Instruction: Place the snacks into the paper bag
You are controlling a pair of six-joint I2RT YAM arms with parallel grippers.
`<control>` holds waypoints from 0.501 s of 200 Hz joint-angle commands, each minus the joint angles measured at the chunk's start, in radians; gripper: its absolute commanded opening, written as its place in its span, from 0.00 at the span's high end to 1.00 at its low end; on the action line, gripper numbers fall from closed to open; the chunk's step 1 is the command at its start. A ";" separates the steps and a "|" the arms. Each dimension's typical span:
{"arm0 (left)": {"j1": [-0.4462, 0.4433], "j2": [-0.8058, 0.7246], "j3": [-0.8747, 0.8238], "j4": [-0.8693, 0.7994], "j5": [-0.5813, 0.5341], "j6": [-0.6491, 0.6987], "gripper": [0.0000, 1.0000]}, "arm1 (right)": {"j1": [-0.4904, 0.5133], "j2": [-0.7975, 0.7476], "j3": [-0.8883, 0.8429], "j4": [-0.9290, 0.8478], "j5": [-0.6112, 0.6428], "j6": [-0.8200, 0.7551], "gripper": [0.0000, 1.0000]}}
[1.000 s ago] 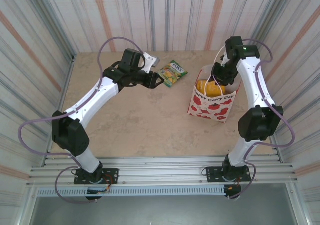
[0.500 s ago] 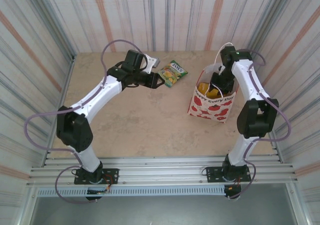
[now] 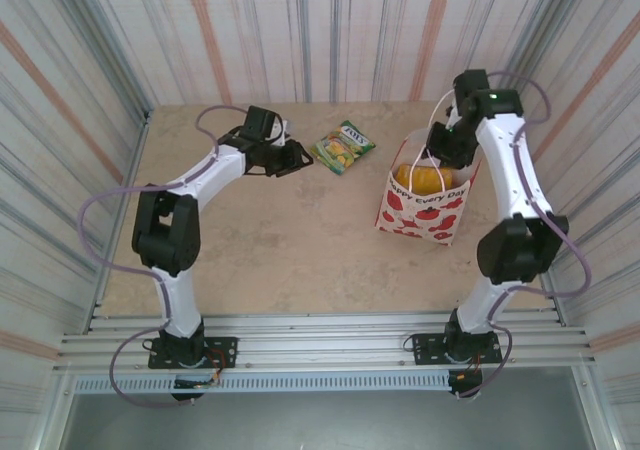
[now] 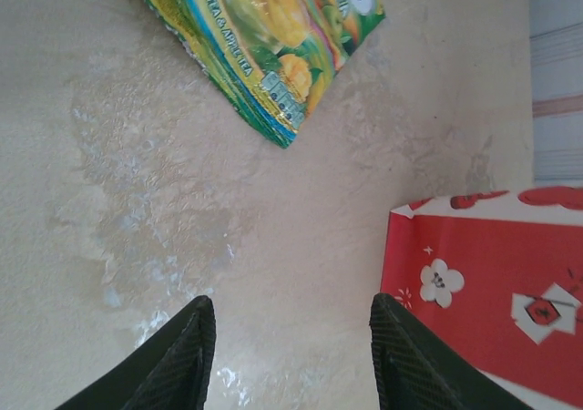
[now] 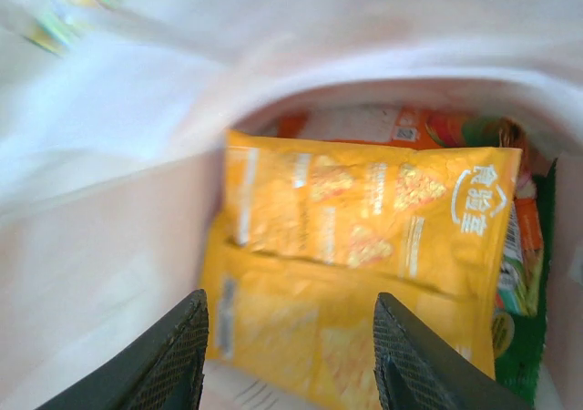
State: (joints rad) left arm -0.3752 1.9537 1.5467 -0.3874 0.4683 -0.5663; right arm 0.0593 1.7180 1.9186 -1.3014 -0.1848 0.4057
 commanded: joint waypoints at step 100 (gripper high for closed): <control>0.007 0.327 0.286 0.055 -0.054 -0.156 0.54 | 0.084 -0.570 -0.411 0.583 -0.226 -0.001 0.49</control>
State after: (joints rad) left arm -0.3748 2.2318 1.7607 -0.3321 0.4450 -0.6971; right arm 0.1165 1.1965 1.5707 -0.8860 -0.3466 0.4061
